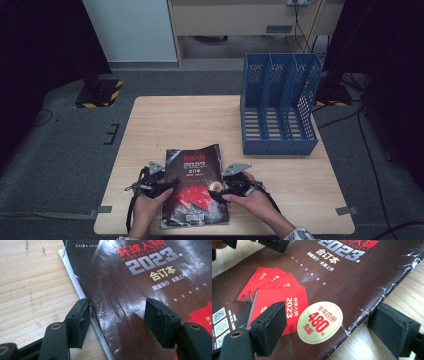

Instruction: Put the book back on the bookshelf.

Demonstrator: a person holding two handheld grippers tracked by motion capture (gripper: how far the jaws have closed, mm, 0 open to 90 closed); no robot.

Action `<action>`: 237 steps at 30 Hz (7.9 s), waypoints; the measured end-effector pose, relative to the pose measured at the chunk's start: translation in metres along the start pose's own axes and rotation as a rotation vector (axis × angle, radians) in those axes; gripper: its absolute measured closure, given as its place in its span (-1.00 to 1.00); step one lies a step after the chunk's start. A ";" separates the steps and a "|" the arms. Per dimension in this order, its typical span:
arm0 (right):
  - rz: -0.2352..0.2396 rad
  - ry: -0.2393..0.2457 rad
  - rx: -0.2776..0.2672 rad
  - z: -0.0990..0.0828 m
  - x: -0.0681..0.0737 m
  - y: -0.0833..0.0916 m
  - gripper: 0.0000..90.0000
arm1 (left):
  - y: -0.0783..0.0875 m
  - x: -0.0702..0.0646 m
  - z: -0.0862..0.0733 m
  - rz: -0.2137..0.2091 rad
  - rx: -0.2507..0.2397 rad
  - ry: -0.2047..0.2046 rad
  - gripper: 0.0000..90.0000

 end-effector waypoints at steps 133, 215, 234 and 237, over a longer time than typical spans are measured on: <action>-0.117 0.005 0.065 0.069 -0.033 0.002 0.87 | -0.013 -0.029 0.007 -0.170 0.010 -0.074 -0.79; -0.083 0.168 -0.091 0.120 -0.023 0.038 0.89 | 0.008 -0.037 0.023 -0.309 0.047 -0.053 0.89; -0.105 0.196 -0.137 0.137 -0.025 0.037 0.88 | 0.035 -0.016 0.048 -0.175 -0.086 -0.156 0.93; -0.104 0.187 -0.140 0.136 -0.025 0.038 0.86 | 0.036 -0.017 0.048 -0.171 -0.086 -0.163 0.93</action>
Point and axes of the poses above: each handheld gripper's, and its own axes: y roughly backward along the jaws, z roughly out of its top, x roughly to its left, the point moved 10 cm from there along -y, roughly forward along the jaws, and after that the axes turned 8 degrees about y, right-handed, at the moved point
